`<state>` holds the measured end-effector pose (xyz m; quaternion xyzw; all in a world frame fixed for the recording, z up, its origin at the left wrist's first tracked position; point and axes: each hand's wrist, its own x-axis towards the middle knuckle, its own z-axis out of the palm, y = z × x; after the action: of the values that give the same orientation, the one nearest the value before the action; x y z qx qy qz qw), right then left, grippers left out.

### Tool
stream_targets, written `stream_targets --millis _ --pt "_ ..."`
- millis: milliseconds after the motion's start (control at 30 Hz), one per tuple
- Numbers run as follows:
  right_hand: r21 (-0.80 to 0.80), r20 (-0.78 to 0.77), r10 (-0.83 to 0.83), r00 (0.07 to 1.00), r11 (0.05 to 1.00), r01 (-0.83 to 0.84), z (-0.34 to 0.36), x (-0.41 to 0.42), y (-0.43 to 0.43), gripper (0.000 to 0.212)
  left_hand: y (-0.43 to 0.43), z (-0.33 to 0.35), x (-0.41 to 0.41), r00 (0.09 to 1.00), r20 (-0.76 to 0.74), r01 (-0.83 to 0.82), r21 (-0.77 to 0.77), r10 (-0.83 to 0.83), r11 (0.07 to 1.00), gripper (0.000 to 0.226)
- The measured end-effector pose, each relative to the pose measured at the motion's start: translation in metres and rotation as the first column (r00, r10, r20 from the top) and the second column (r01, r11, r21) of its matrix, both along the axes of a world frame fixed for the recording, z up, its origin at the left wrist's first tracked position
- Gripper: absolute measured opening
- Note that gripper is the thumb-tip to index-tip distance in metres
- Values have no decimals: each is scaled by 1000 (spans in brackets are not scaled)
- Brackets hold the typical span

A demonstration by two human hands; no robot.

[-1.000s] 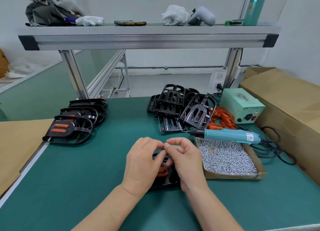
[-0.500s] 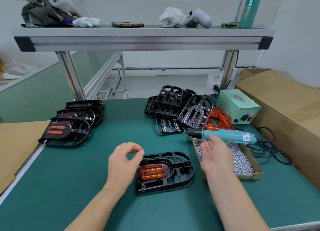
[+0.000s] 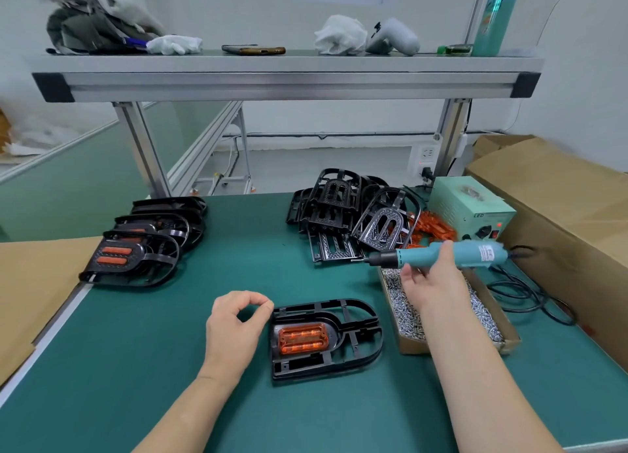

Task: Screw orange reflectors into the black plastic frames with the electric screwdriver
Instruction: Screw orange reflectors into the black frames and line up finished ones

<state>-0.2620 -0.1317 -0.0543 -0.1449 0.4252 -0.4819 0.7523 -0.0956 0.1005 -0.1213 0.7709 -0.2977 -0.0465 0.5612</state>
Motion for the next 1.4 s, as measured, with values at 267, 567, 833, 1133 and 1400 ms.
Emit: stream_targets --millis 267,567,833,1133,1400 --pt "-280 137 -83 987 953 119 17 5 18 38 -1 8 -4 996 -81 40 -34 -43 999 27" --pt "-294 300 53 952 955 40 25 19 37 16 -11 36 -33 948 -209 215 -128 -239 968 12" --pt "-306 260 119 958 951 -35 35 31 57 32 -10 38 -46 905 -314 233 -195 -286 953 15" --pt "-328 208 0 978 942 70 37 38 68 17 -11 40 -53 851 -419 202 -294 -316 934 11" --pt "-311 232 -32 972 945 106 39 38 73 17 -12 42 -57 815 -471 187 -339 -338 922 13"
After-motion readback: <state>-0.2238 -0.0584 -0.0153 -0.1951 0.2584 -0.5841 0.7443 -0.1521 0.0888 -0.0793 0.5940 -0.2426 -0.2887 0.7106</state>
